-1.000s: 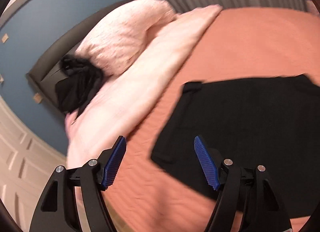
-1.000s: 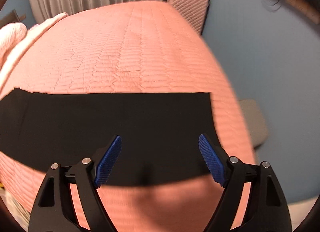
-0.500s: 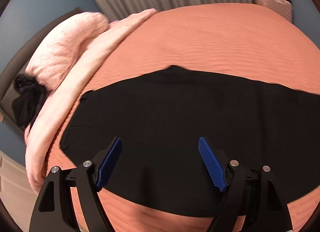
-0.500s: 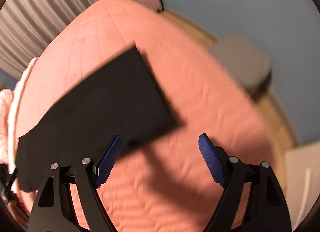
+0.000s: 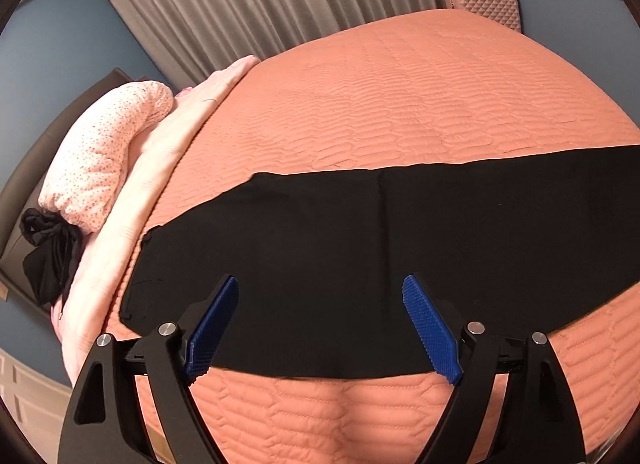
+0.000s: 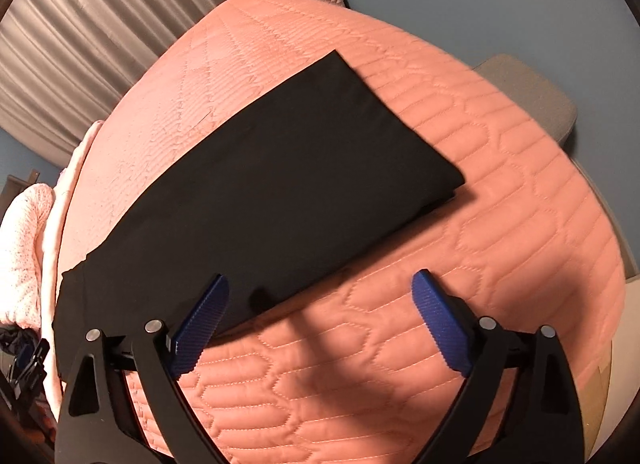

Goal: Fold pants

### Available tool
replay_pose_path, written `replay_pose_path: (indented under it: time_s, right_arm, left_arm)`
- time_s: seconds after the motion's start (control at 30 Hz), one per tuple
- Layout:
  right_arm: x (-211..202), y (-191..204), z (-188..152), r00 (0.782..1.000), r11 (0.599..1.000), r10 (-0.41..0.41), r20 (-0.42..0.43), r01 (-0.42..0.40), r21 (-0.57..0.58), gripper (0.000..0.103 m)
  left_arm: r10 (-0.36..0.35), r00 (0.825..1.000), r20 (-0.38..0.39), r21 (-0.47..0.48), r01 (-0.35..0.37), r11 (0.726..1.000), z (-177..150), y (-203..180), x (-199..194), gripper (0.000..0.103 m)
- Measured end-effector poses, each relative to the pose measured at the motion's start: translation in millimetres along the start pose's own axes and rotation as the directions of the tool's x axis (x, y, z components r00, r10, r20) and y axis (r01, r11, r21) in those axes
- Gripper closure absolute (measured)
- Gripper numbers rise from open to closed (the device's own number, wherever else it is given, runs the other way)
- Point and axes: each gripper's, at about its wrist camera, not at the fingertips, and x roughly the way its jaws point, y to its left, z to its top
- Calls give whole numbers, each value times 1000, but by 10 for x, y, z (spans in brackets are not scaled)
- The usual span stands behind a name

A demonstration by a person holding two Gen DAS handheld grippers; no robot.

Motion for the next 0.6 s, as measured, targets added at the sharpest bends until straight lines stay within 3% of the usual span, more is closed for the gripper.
replay_pose_path:
  time_s: [0.1,0.17,0.2,0.3,0.4,0.47,0.53,0.6]
  right_arm:
    - [-159,134,-35,998,998,-52,36,53,-28,11]
    - [-303,383,-62,994,992,-54,95,64,-105,11]
    - [-325,531,-78,994,989,-35,99,49,-142,11]
    - [-181,1285,-173,995,949,104,3,-98,-301,12]
    - [123,2308,-379,974,854,193,-118,-226,-468,20]
    - [381,3041,-551,945,776,252,-211,-327,-540,41]
    - [685,3721,-740,924,715,245,-294,-377,-588,54]
    - [947,4226,-882,910,673,233,-343,-405,-619,52]
  left_arm:
    - [47,999,-3,0,-47,999,-54,84,12,17]
    - [66,998,-13,-9,-66,998,-82,195,97,17]
    - [79,997,-26,-15,-79,997,-126,253,174,17]
    - [113,989,-99,-32,-117,993,-241,405,445,17]
    - [137,975,-173,-79,-152,985,-387,643,706,17]
    - [176,965,-192,-96,-197,976,-464,849,811,17]
    - [194,959,-208,-117,-222,968,-486,1099,928,17]
    - [238,947,-217,-124,-269,955,-449,1367,1085,17]
